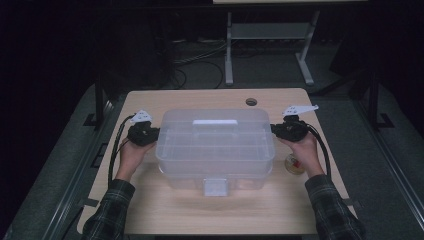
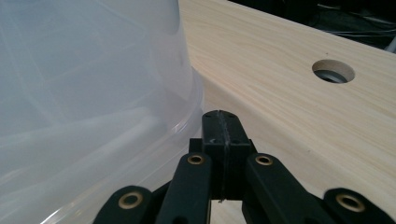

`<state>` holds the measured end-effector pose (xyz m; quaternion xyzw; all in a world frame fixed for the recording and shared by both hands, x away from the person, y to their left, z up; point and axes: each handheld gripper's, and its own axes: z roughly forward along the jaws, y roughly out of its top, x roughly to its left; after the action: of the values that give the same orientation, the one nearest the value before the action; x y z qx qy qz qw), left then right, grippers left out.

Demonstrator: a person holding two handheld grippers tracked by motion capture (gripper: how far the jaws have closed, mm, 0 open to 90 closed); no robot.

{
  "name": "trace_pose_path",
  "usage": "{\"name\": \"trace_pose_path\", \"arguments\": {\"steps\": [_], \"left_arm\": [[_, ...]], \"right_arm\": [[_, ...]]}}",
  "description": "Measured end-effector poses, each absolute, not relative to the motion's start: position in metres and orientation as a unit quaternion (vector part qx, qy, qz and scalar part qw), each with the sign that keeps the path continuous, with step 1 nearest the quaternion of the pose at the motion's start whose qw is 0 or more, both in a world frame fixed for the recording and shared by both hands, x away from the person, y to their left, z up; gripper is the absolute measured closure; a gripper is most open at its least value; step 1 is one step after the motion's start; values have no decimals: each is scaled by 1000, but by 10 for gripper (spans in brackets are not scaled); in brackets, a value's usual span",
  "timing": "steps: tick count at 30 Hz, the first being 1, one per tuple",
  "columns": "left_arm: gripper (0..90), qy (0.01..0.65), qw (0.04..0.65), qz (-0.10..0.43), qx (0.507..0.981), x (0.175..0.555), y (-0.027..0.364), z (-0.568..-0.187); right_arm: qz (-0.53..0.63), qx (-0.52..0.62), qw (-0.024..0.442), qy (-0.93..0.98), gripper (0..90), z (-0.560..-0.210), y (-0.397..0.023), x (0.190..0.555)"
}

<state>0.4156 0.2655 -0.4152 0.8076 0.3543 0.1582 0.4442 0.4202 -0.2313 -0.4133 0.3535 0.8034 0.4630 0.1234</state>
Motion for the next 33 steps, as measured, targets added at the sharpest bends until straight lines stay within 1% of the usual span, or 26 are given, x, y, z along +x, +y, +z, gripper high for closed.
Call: {"name": "trace_pose_path", "arguments": {"steps": [10,24,30,33], "left_arm": [[900,353,449,155,806,400,266,-416],[900,341,437,155,817,380,264,-413],[900,343,438,155,816,379,264,-413],[900,343,448,151,811,379,266,-413]], "right_arm": [[467,347,120,804,900,-414,-232,406],[466,333,121,811,900,-412,-234,382],[466,332,123,811,900,-412,-234,380],[465,337,123,809,900,-412,-234,380]]}}
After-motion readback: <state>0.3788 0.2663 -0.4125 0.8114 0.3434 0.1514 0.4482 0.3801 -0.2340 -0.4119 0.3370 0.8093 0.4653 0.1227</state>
